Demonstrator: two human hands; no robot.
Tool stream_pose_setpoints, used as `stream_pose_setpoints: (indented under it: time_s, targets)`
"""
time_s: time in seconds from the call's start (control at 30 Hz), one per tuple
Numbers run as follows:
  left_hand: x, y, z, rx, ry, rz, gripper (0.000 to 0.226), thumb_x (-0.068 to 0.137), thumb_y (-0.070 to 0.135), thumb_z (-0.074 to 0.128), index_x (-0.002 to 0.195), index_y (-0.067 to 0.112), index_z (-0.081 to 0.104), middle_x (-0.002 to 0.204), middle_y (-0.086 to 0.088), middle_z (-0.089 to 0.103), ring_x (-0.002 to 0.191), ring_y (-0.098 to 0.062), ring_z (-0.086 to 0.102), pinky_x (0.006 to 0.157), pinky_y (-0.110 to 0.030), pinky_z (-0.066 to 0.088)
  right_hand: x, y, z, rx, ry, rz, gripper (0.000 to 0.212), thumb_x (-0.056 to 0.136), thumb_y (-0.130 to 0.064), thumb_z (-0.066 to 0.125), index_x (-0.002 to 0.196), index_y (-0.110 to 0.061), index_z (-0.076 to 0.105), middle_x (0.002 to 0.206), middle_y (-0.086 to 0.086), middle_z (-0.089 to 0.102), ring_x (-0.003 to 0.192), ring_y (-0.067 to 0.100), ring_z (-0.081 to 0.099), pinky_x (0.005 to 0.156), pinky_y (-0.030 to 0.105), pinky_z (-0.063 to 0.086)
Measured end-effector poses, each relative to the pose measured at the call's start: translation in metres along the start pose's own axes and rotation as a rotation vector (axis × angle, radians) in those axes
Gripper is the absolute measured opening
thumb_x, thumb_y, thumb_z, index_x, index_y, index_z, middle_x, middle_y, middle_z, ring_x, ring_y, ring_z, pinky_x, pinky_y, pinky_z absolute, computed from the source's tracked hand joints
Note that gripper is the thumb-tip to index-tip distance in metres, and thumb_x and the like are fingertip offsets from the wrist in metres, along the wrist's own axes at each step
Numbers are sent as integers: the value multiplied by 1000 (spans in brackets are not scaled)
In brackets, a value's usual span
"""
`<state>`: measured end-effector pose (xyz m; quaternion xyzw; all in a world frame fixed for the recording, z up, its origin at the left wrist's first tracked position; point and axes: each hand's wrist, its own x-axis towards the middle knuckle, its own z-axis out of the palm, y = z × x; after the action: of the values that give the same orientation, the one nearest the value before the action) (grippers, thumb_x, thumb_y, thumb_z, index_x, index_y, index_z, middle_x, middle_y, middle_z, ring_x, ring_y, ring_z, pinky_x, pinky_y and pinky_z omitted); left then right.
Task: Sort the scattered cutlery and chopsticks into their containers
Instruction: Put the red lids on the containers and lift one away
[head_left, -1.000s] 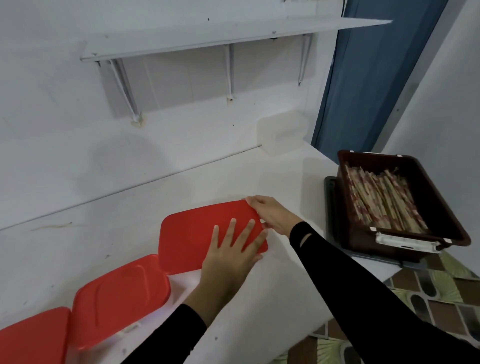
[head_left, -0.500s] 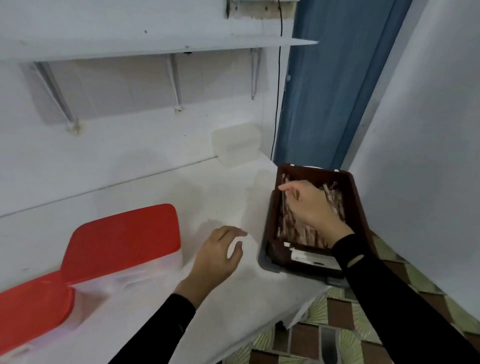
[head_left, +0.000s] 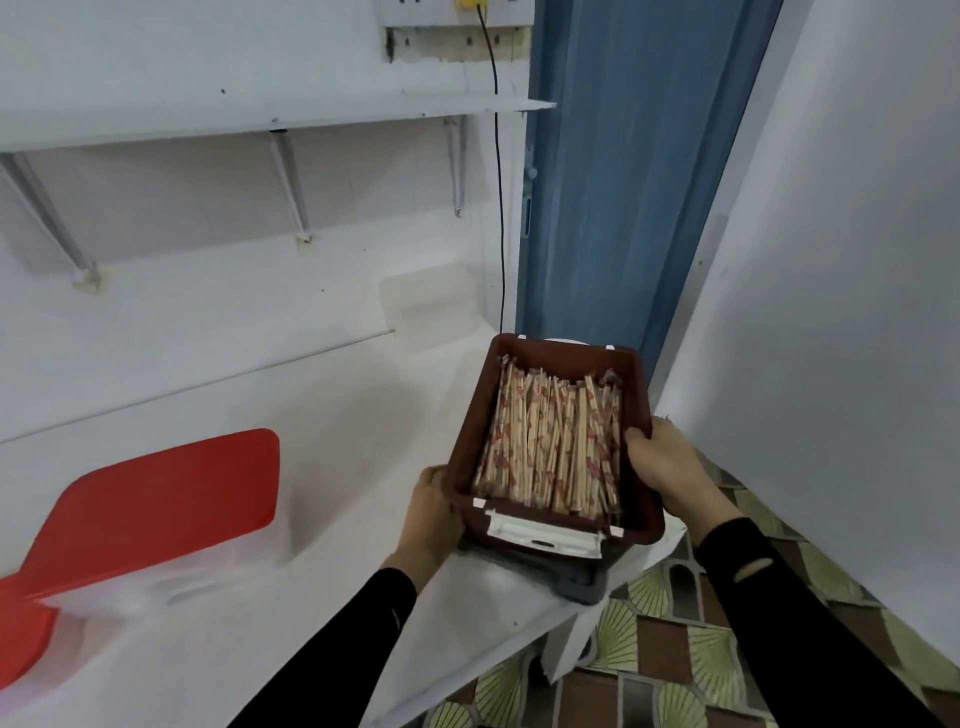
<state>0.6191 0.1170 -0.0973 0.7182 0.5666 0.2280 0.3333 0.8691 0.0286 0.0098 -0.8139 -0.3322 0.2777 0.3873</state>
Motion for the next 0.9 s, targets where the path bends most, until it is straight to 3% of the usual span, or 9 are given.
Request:
stream_pose_setpoints:
  time_s: [0.13, 0.37, 0.47, 0.53, 0.63, 0.7, 0.77, 0.8, 0.9]
  targets:
    - [19, 8, -70, 94, 211, 66, 29, 96, 15, 54, 123, 8, 59, 108, -20, 68, 97, -36, 66, 78, -37, 49, -1, -18, -4, 12, 1, -35, 25, 96, -25, 41, 105, -12, 61, 98, 11, 66, 92, 32, 62, 85, 41, 52]
    - [25, 14, -209, -5, 678, 3, 42, 100, 16, 45, 141, 7, 41, 114, -19, 60, 100, -38, 58, 83, -44, 45, -7, -22, 22, 145, -29, 0, 22, 98, -15, 42, 107, -6, 60, 104, 14, 64, 93, 30, 59, 75, 33, 44]
    - [23, 5, -220, -255, 631, -93, 41, 101, 17, 43, 142, 11, 42, 112, -16, 61, 91, -32, 59, 77, -43, 54, -9, -15, 36, 148, -21, 1, 20, 97, -13, 44, 101, -4, 61, 102, 16, 66, 89, 30, 58, 71, 32, 41]
    - [21, 5, -209, -424, 542, -141, 34, 101, 15, 43, 134, 9, 50, 104, -17, 62, 73, -28, 59, 51, -32, 56, -8, -13, 41, 140, -31, 4, 23, 99, -17, 44, 106, -4, 61, 107, 18, 66, 93, 31, 59, 76, 34, 44]
    - [12, 23, -174, -485, 331, -163, 29, 103, 10, 41, 126, 6, 57, 74, -6, 50, 48, -12, 46, 34, -18, 39, -6, -17, 41, 158, -84, 14, 51, 104, -44, 33, 133, -6, 49, 134, 16, 56, 119, 33, 54, 101, 43, 44]
    - [5, 38, -148, -426, 196, -136, 28, 103, 12, 40, 124, 12, 59, 74, -3, 51, 50, -12, 46, 36, -20, 40, -7, -24, 38, 217, -117, -13, 78, 94, -71, 17, 153, -21, 28, 156, 6, 33, 143, 29, 33, 117, 49, 27]
    - [0, 49, -124, -377, 125, -126, 27, 103, 16, 41, 125, 18, 56, 89, -3, 61, 65, -15, 56, 46, -23, 47, -9, -31, 33, 282, -153, -22, 97, 77, -90, 10, 154, -33, 25, 162, 0, 21, 150, 23, 18, 120, 51, 17]
    - [-1, 53, -113, -374, 101, -136, 27, 102, 18, 41, 126, 18, 53, 99, -3, 63, 77, -16, 61, 55, -26, 51, -11, -31, 31, 303, -172, -24, 92, 79, -89, 14, 152, -34, 30, 162, -1, 18, 151, 21, 12, 121, 50, 15]
    - [-5, 55, -91, -266, 84, -97, 31, 100, 27, 43, 129, 19, 49, 115, -2, 61, 103, -22, 60, 84, -38, 54, -14, -20, 31, 301, -148, -63, 56, 100, -56, 34, 152, -36, 29, 164, -1, 14, 152, 19, 5, 122, 47, 16]
